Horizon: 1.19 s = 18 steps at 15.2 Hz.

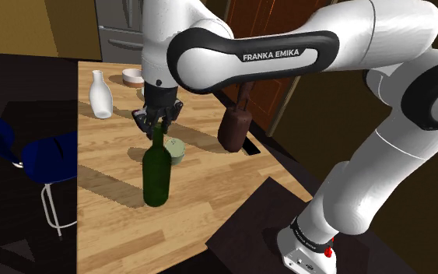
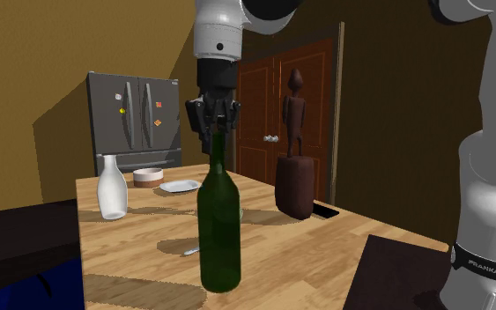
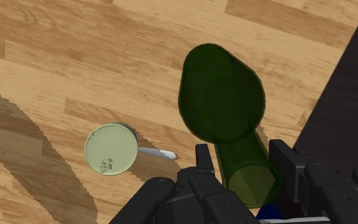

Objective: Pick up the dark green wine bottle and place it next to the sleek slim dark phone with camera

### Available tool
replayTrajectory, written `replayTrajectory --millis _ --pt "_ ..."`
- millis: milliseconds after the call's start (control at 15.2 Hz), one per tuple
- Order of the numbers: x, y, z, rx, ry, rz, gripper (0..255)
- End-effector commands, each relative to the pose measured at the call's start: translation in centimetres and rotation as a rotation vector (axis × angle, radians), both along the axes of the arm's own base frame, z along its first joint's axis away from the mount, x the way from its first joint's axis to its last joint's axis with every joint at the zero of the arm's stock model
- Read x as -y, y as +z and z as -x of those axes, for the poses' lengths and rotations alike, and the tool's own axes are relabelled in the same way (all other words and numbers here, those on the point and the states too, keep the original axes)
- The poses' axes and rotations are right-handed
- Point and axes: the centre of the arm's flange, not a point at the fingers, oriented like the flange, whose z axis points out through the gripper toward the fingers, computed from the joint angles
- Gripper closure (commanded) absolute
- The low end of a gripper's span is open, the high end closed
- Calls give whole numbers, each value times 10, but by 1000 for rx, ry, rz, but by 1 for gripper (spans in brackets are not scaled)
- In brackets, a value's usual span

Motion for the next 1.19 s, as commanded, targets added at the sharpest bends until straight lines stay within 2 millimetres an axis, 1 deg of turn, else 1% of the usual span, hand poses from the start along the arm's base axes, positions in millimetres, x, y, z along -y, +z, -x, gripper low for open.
replayTrajectory --millis 0,264,1122 --pt "1 10 0 0 0 0 255" --pt "1 29 0 0 0 0 255" --pt "140 123 37 0 0 0 255"
